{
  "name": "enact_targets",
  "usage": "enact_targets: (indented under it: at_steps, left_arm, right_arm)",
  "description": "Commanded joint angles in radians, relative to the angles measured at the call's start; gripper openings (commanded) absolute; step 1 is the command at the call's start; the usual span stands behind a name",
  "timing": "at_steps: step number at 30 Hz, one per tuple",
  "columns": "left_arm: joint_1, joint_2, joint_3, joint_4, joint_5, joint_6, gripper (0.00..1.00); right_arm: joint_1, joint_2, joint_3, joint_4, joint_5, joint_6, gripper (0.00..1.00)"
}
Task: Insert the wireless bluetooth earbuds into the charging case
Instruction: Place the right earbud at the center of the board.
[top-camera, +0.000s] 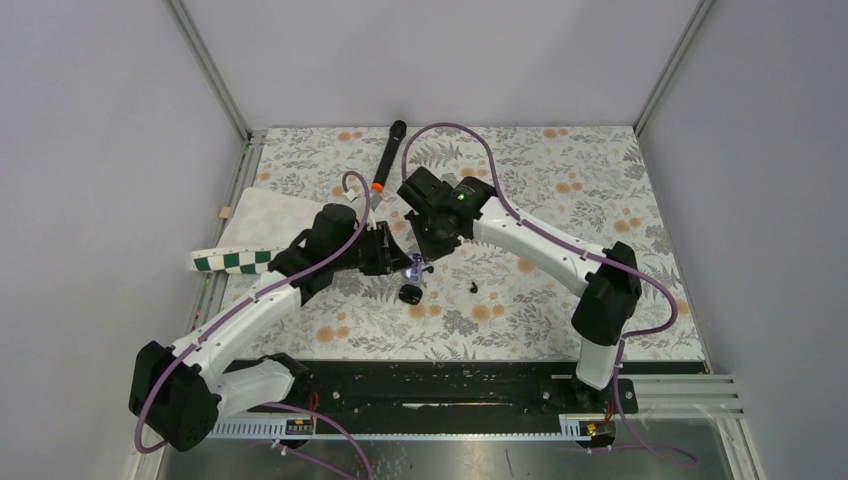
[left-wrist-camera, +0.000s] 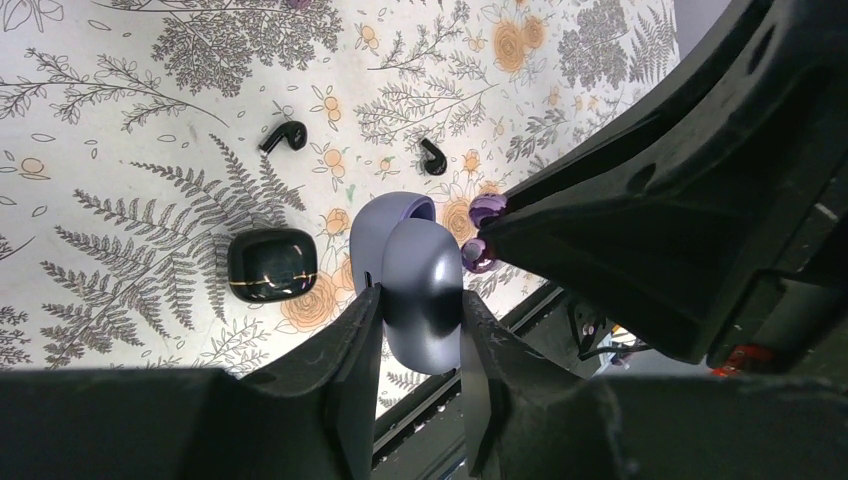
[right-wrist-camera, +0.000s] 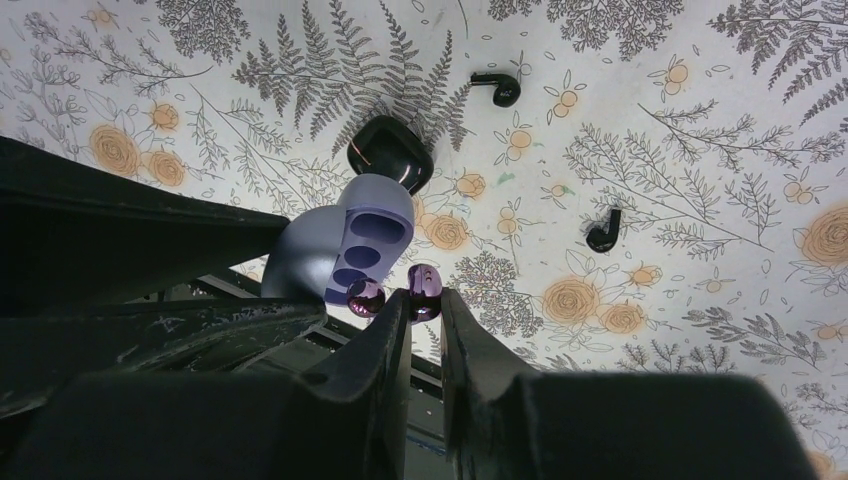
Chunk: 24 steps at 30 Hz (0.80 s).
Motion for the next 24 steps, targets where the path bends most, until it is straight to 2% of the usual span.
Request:
enact_targets:
  at_steps: [1,4,9,14,16,19,21,24]
  left_arm:
    - [-0.003,-0.04,0.012,0.0,-0.006,0.06,0.0]
    - [-0.004,-0.043,0.018,-0.014,-0.024,0.067,0.0]
    - [-0.004,-0.046,0.021,-0.043,-0.056,0.078,0.0]
    - [-0.004,-0.053,0.018,-0.052,-0.062,0.084,0.0]
    - [-0.004,-0.056,0.017,-0.051,-0.064,0.084,0.0]
    - [-0.004,-0.056,0.02,-0.051,-0.06,0.083,0.0]
    - [-0.004,-0.056,0.019,-0.051,-0.055,0.082,0.0]
    - [-0.004,-0.06,0.021,-0.057,-0.054,0.083,0.0]
  right_arm:
    - [0.009,0.012,0.05,-0.031,0.034,-0.014,0.0]
    - [0.009,0.014,0.048,-0.043,0.047,-0.036,0.0]
    - [-0.025,-0.007,-0.022,-0.087,0.154,-0.077,0.0]
    - [-0.073,0.017,-0.135,-0.16,0.383,-0.174,0.0]
    - [-0.1,0.01,-0.221,-0.102,0.44,-0.208,0.0]
    - [-0.151,-0.025,-0.355,0.056,0.41,-0.29,0.0]
    - [-0.158,-0.053,-0.448,0.201,0.376,-0.378,0.04]
    - [-0.157,-0.052,-0.517,0.319,0.346,-0.465,0.08]
